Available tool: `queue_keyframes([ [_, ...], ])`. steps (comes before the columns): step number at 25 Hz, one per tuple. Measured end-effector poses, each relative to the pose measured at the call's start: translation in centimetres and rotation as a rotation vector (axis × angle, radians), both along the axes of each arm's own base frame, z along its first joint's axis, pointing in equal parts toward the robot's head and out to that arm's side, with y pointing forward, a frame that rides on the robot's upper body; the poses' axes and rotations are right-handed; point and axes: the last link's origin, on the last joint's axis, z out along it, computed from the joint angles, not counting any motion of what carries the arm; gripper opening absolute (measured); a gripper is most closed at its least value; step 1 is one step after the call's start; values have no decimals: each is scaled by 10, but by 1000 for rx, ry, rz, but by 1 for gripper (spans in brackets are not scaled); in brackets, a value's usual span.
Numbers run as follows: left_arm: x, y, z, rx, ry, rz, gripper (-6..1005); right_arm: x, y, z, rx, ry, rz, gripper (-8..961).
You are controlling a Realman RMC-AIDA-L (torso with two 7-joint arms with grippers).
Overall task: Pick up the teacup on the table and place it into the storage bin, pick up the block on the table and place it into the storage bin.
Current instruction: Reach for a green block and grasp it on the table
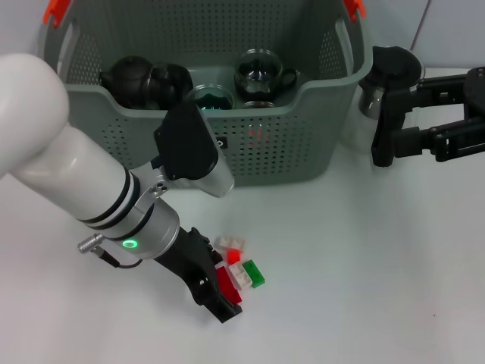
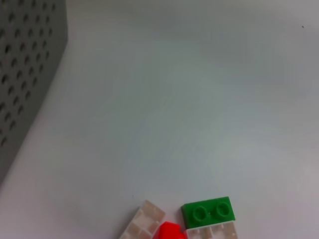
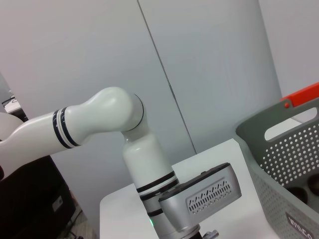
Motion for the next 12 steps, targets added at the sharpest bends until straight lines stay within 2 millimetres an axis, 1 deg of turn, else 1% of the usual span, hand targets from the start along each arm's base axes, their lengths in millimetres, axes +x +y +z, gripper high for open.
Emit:
queue_keyframes([
  [12,2,1,-5,0,31,-32,949,1,0,2,10,8,-7,900],
])
